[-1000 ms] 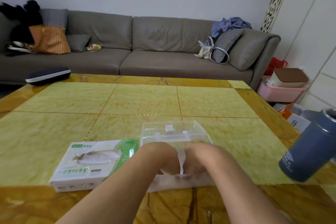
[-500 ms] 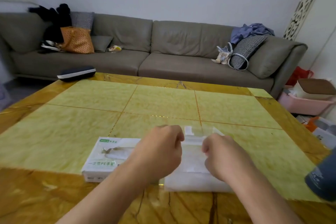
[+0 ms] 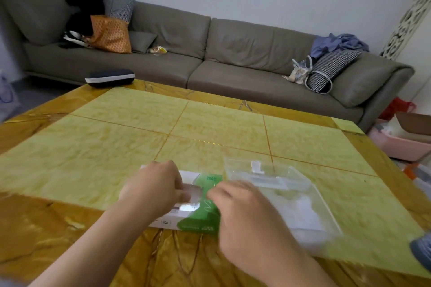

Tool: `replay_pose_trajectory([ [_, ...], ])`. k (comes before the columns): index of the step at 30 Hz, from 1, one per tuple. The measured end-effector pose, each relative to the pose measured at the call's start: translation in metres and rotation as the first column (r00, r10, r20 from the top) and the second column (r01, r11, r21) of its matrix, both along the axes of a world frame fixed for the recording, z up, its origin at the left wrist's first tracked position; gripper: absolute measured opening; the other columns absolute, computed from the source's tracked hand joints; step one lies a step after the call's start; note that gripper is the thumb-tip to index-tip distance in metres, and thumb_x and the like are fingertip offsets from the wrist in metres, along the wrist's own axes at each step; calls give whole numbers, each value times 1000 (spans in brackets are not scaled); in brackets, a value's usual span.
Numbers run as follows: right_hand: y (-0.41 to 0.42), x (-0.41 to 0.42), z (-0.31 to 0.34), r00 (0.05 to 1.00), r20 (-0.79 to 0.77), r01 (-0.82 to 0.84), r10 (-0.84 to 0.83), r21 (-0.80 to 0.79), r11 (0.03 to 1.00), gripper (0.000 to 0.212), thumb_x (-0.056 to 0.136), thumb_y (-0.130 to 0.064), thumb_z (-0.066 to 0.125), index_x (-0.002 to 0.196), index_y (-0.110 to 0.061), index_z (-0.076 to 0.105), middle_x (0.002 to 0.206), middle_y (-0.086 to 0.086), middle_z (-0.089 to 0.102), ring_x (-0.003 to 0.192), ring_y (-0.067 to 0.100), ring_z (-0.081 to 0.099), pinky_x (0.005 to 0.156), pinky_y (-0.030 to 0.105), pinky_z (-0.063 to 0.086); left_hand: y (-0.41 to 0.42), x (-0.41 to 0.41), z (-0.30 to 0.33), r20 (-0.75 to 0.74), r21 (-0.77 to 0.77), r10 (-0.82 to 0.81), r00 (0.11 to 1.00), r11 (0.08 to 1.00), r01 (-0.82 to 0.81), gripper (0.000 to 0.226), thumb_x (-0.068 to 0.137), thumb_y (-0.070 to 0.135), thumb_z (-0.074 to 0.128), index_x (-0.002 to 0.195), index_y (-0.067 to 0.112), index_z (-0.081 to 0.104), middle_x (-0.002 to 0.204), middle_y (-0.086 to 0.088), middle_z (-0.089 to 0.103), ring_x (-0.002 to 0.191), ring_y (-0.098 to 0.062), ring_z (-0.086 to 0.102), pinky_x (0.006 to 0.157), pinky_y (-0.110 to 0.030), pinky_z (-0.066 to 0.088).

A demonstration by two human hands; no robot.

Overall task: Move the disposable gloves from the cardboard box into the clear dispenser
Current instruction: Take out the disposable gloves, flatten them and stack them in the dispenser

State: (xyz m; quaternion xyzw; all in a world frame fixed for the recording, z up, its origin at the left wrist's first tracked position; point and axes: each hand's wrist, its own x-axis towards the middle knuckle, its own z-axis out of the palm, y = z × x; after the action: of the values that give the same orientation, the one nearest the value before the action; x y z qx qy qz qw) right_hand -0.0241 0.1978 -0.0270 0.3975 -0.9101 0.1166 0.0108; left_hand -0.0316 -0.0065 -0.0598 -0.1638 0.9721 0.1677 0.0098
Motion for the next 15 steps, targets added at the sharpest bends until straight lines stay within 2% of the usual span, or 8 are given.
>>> replay_pose_trajectory([
  [4,-17,5,-19,995,25,-98,95,130,987,55,90,-2,54,143,-17,54,137,1,53,130,23,38,115,32,32,-2,-4,-5,-7,-66,5,1000,998,-6,16,84,42,80,76,32,71,68,11,67,64,-9,65,52,-25,50],
  [7,-17,2,-21,995,4,-103,104,142,984,56,91,-3,53,145,-18,53,139,0,52,131,23,37,112,31,31,-2,-5,-1,26,-103,-29,999,994,32,6,84,37,80,83,32,77,69,10,66,62,-11,65,50,-24,48],
  [10,-16,2,-22,994,4,-110,110,129,986,57,92,-4,54,146,-20,54,138,-1,54,130,23,38,113,32,32,2,-6,2,72,-215,-62,996,974,76,3,88,29,74,87,29,78,71,7,66,60,-14,61,49,-25,45],
  [15,-16,3,-25,995,12,-101,100,117,988,53,91,-3,54,141,-19,58,132,-1,55,126,23,40,109,34,38,10,-6,1,92,-287,-99,991,950,122,11,96,27,60,99,23,69,91,2,68,85,-23,67,65,-30,51],
])
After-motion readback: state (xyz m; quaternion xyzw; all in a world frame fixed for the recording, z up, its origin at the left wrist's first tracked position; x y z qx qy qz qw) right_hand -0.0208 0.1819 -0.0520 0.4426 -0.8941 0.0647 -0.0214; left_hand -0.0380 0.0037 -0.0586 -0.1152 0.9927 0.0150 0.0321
